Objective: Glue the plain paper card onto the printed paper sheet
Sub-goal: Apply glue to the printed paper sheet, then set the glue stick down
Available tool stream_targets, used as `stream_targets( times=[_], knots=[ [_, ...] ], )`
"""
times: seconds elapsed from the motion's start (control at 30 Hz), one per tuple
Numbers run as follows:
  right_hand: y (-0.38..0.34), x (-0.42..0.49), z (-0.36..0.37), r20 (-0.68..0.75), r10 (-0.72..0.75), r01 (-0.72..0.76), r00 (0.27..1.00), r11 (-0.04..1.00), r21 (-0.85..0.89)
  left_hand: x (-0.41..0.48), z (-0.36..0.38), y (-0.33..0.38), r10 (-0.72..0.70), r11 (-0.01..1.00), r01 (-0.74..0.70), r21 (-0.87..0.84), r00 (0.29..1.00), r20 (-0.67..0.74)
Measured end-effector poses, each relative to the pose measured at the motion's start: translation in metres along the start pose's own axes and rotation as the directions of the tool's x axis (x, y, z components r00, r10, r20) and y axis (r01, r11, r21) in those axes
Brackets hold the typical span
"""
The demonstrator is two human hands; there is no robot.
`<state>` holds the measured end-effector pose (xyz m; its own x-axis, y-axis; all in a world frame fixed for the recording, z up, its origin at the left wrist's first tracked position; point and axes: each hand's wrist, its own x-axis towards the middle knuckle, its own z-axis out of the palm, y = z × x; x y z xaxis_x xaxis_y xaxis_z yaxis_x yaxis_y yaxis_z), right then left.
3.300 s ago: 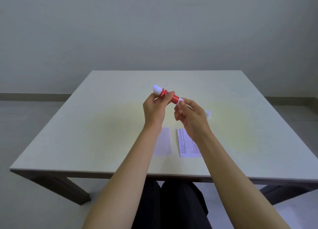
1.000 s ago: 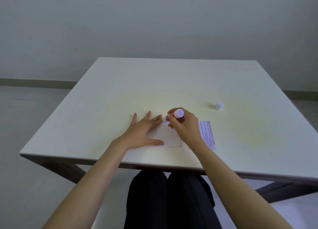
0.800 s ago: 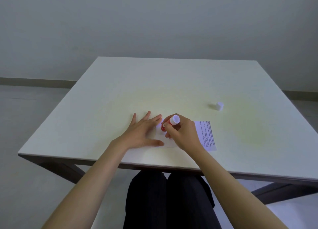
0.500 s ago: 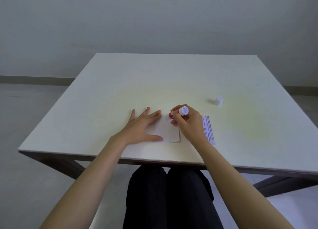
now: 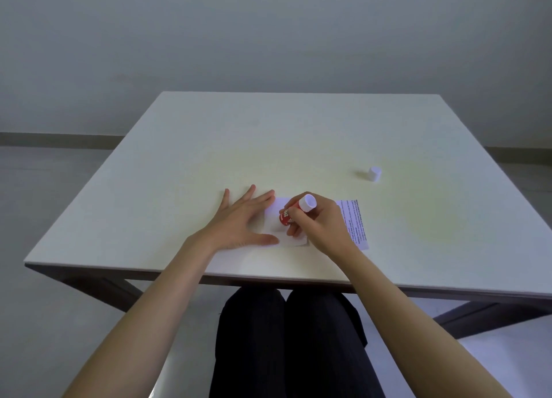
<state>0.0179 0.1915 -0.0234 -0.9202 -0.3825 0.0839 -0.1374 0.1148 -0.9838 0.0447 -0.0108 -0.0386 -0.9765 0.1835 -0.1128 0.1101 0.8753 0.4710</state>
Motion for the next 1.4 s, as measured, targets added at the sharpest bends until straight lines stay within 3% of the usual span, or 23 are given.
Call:
stream_targets(
  times=[0.2, 0.37, 0.53, 0.77, 0.83, 1.0, 1.2, 1.3, 1.4],
  knots=[
    [-0.001, 0.011, -0.010, -0.149, -0.006, 0.014, 0.989, 0.999, 0.049, 0.003, -0.003, -0.003, 0.010, 1.000, -0.010, 0.022, 1.000, 0.006],
    [-0.002, -0.007, -0.016, 0.053, 0.015, -0.015, 0.998, 1.000, 0.005, 0.003, -0.001, 0.002, 0.023, 1.000, -0.023, 0.017, 1.000, 0.004],
    [-0.007, 0.004, -0.029, -0.129, 0.039, -0.032, 0.991, 0.998, 0.054, 0.001, -0.002, -0.002, 0.016, 1.000, -0.016, 0.025, 1.000, 0.006],
    [-0.002, -0.007, -0.039, 0.089, 0.084, -0.085, 0.992, 0.996, 0.010, 0.001, 0.000, -0.002, 0.012, 1.000, -0.012, 0.021, 1.000, 0.007],
    [-0.002, -0.003, -0.044, 0.046, 0.076, -0.077, 0.996, 0.997, 0.016, 0.000, 0.000, -0.001, 0.008, 1.000, -0.008, 0.023, 1.000, 0.010],
    [-0.002, 0.008, -0.044, -0.226, 0.050, -0.028, 0.973, 0.995, 0.101, 0.000, -0.002, 0.001, 0.004, 1.000, -0.004, 0.016, 1.000, 0.011],
    [-0.002, 0.017, -0.019, -0.043, 0.061, -0.058, 0.997, 0.996, 0.075, -0.001, -0.002, 0.002, -0.006, 1.000, 0.006, -0.001, 1.000, 0.004],
    [0.000, 0.023, -0.029, -0.198, 0.128, -0.107, 0.972, 0.988, 0.115, -0.002, -0.002, 0.002, 0.003, 1.000, -0.003, -0.001, 1.000, -0.004],
    [-0.003, 0.024, -0.034, -0.303, 0.105, -0.077, 0.947, 0.992, 0.103, -0.001, -0.001, 0.002, 0.008, 1.000, -0.008, -0.018, 1.000, -0.008]
  ],
)
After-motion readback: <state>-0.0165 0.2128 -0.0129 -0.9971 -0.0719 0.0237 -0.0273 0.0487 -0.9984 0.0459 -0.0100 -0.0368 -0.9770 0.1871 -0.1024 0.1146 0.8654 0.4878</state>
